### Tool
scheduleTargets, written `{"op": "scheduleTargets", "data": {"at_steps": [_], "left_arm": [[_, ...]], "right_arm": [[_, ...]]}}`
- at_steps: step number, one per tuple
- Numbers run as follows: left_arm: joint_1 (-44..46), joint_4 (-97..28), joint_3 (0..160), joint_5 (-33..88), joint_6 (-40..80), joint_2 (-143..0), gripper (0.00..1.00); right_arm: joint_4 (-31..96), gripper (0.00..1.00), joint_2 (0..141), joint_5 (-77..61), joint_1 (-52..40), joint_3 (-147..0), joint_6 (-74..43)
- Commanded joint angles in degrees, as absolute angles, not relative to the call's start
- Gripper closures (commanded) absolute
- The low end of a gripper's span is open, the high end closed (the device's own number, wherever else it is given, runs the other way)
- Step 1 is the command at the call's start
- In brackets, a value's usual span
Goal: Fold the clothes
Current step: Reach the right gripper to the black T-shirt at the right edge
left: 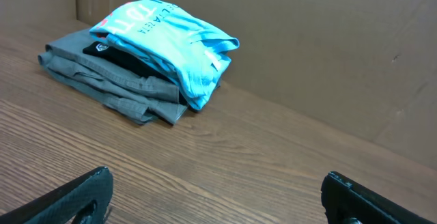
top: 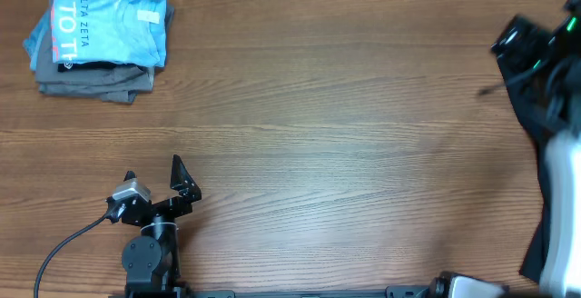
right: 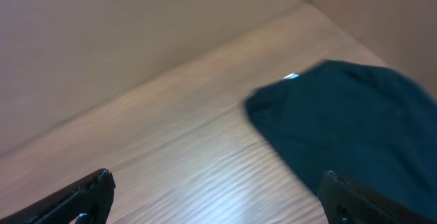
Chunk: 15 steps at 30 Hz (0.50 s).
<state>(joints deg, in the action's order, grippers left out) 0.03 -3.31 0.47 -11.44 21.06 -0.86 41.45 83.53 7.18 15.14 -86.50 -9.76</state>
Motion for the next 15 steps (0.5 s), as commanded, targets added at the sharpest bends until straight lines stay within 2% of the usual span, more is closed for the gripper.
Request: {"op": "scheduleTargets", "data": {"at_steps": [1,15], "left_arm": [[0.4,-3.2,0.3,-12.4,20.8,-0.3,0.0],[0.4,-3.2,0.3,-12.4,20.8,-0.3,0.0]], "right_arm": [[45.3,0.0,92.6,10.9,20.0,-96.8,-5.6],[37.4,0.0,113.2,5.9,37.3,-97.1,-3.9]]}}
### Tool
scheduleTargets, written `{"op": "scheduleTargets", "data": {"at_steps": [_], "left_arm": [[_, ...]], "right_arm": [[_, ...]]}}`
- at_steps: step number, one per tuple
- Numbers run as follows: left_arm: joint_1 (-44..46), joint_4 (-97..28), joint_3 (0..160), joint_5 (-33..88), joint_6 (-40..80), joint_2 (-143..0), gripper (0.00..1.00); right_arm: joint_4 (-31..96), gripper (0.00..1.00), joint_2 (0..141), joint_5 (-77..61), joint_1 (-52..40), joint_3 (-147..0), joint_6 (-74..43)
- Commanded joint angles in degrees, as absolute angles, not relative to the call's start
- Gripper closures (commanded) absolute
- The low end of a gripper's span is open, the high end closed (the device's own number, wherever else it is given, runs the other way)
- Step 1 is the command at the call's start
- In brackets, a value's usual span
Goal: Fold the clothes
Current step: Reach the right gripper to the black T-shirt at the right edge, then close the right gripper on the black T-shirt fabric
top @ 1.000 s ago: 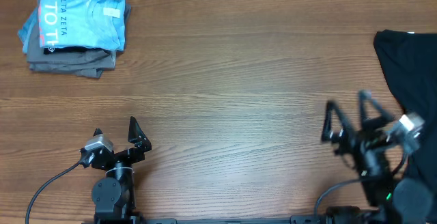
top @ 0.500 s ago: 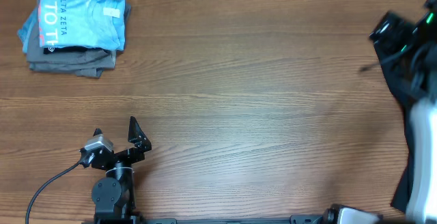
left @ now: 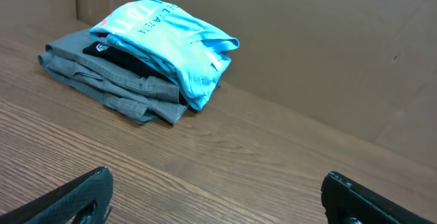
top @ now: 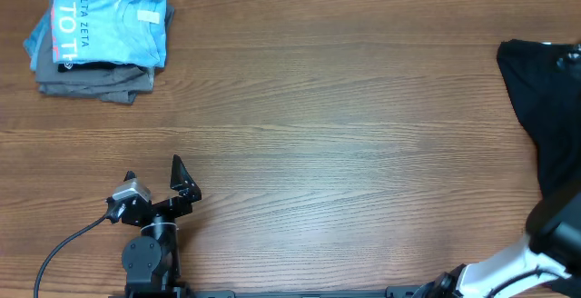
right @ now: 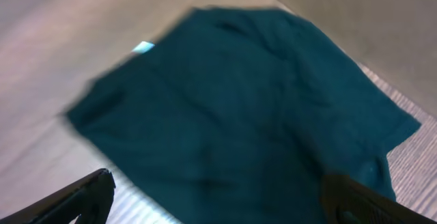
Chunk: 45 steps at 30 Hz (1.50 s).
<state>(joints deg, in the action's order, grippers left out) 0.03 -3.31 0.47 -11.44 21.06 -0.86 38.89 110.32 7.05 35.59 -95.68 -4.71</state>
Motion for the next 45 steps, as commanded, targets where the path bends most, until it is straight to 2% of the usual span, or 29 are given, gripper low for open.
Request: {"op": "scheduleTargets", "data": {"at_steps": [1,25,34,38,45], "left_arm": [[0.4,-3.2,0.3,-12.4,20.8,-0.3,0.0],[0.4,-3.2,0.3,-12.4,20.8,-0.3,0.0],[0.4,-3.2,0.3,-12.4,20.8,-0.3,0.0],[0.4,-3.2,0.3,-12.4,20.8,-0.3,0.0],[0.4,-3.2,0.3,-12.4,20.8,-0.3,0.0]], "right_arm": [[36.3,0.0,114.4,5.9,37.8,-97.1,-3.8],[18.5,0.05,129.5,6.3,43.4,-97.1,-3.4],[14.1,0.1,133.1,6.3,43.4,-97.1,-3.4],[11.7,0.18,133.2,6.3,43.4,-97.1,-3.4],[9.9,0.21,133.8,6.3,43.4,-97.1,-3.3]]}}
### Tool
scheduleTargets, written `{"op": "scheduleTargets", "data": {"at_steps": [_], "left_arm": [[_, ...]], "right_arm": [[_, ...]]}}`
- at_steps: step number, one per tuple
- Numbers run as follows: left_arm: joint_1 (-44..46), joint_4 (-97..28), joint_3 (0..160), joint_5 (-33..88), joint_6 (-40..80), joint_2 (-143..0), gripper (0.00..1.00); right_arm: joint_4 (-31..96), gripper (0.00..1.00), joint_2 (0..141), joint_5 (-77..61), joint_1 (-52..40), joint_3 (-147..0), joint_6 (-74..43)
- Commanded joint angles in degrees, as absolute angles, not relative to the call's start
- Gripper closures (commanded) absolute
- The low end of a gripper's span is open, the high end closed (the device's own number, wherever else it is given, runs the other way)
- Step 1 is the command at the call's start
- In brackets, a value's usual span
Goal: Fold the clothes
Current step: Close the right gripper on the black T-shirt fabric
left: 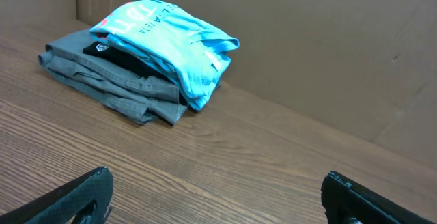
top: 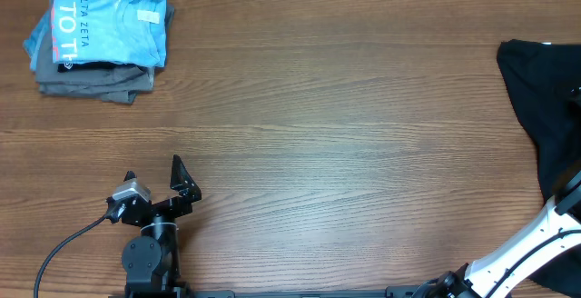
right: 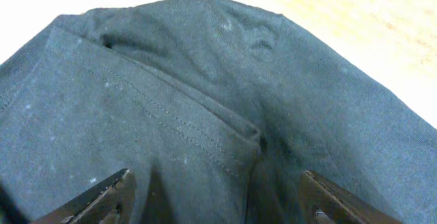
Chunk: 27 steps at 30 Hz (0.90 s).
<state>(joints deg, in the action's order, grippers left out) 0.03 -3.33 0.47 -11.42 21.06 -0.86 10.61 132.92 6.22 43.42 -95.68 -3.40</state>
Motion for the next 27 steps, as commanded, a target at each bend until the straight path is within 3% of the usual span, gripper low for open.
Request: {"op": "scheduleTargets", "data": {"at_steps": [1,7,9,16,22,27], "left_arm": [[0.4,-3.2,0.3,-12.4,20.8,-0.3,0.0],[0.4,-3.2,0.3,-12.4,20.8,-0.3,0.0],[0.4,-3.2,0.3,-12.4,20.8,-0.3,0.0],[0.4,-3.2,0.3,-12.4,20.8,-0.3,0.0],[0.4,-3.2,0.3,-12.4,20.8,-0.3,0.0],[0.4,-3.2,0.3,-12.4,20.8,-0.3,0.0]], "right_arm": [[9.8,0.21,134.1,6.3,43.4,-97.1,-3.3],[9.5,0.25,135.6,6.3,43.4,-97.1,-3.4],[8.9,0.37,135.6,6.3,43.4,-97.2,-3.4],[8.6,0.44,135.6,6.4,43.4,-97.2,-3.4],[9.2,0.67,135.0,6.4,43.2,-97.6,-3.4],[12.2,0.79,135.0,7.9,43.2,-100.0,-3.4]]}}
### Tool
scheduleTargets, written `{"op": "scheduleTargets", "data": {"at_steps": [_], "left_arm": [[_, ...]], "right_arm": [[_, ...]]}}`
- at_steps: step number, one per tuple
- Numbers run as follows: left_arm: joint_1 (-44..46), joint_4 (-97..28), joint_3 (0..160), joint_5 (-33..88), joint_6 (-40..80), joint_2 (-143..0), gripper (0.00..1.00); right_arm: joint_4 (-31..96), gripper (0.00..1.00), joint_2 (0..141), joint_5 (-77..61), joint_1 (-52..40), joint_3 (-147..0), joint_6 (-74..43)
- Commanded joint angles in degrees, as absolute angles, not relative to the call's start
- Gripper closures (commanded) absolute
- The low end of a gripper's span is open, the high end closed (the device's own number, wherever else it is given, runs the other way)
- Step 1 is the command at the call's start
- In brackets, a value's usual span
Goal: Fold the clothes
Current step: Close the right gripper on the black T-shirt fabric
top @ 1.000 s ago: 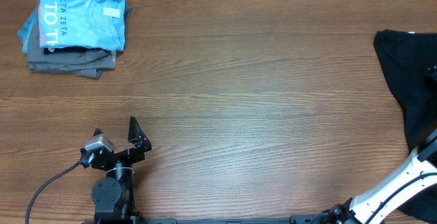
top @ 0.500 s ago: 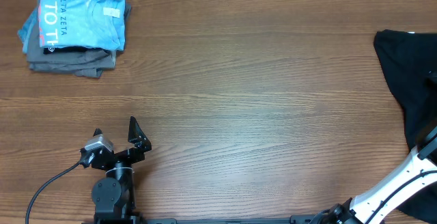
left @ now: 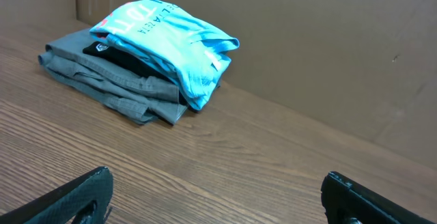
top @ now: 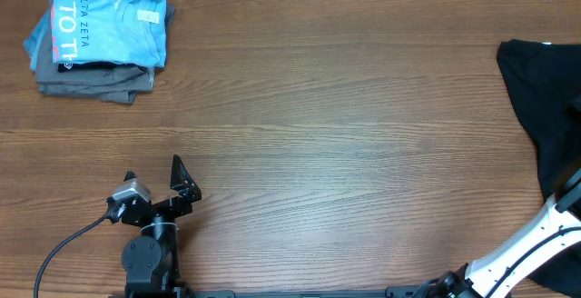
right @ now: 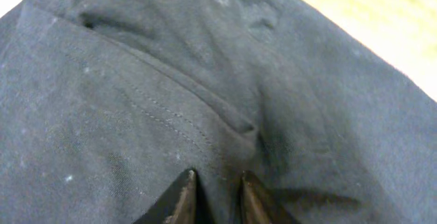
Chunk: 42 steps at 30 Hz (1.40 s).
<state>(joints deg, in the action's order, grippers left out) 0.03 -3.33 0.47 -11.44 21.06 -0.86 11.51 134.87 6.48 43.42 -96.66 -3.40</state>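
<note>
A black garment [top: 543, 89] lies spread at the table's right edge and fills the right wrist view [right: 136, 80]. There my right gripper [right: 217, 177] is shut on a pinch of this cloth beside a stitched seam; the overhead view shows only its white arm [top: 545, 239]. My left gripper [top: 156, 184] rests open near the front left, its fingers wide apart over bare wood [left: 217, 179] and holding nothing.
A stack of folded clothes [top: 100, 34], a light blue printed shirt on top of grey and black pieces, sits at the back left corner [left: 150, 53]. A brown wall [left: 307, 39] rises behind the wooden table [top: 318, 134].
My right gripper's fingers stood wide apart over the black garment; now they are pinched together on the cloth. The garment, the stack and the left arm have not moved.
At first my right gripper was open above the table's far right, with the garment partly under the arm. Then it was open over the spread garment, later close down on the fabric, and now it is shut on it. The left arm stayed still throughout.
</note>
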Motion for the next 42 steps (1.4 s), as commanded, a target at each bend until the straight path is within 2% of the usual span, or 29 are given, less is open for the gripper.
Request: {"op": "scheduleTargets", "data": {"at_steps": [1,4,6,12,13,14,15,25,29,32,42], "left_arm": [[0.4,-3.2,0.3,-12.4,20.8,-0.3,0.0],[0.4,-3.2,0.3,-12.4,20.8,-0.3,0.0],[0.4,-3.2,0.3,-12.4,20.8,-0.3,0.0],[0.4,-3.2,0.3,-12.4,20.8,-0.3,0.0],[0.4,-3.2,0.3,-12.4,20.8,-0.3,0.0],[0.4,-3.2,0.3,-12.4,20.8,-0.3,0.0],[0.4,-3.2,0.3,-12.4,20.8,-0.3,0.0],[0.4,-3.2,0.3,-12.4,20.8,-0.3,0.0],[0.4,-3.2,0.3,-12.4,20.8,-0.3,0.0],[0.4,-3.2,0.3,-12.4,20.8,-0.3,0.0],[0.4,-3.2,0.3,-12.4,20.8,-0.3,0.0]], "right_arm": [[13.1,0.81,135.0,8.6,43.2,-100.7,-3.4],[14.9,0.8,135.0,10.0,43.2,-102.5,-3.4],[15.9,0.73,135.0,10.3,43.2,-103.4,-3.4],[16.6,0.72,135.0,10.3,43.2,-103.9,-3.4],[16.7,0.71,135.0,10.3,43.2,-103.9,-3.4],[16.6,0.63,135.0,10.3,43.2,-103.9,-3.4],[16.6,0.61,135.0,10.3,43.2,-103.9,-3.3],[16.4,0.61,136.3,10.3,43.4,-103.8,-3.4],[16.2,0.69,136.3,10.2,43.4,-103.8,-3.4],[15.9,0.66,136.4,10.2,43.4,-103.4,-3.4],[14.3,0.65,136.7,8.8,43.5,-103.1,-3.4]]}}
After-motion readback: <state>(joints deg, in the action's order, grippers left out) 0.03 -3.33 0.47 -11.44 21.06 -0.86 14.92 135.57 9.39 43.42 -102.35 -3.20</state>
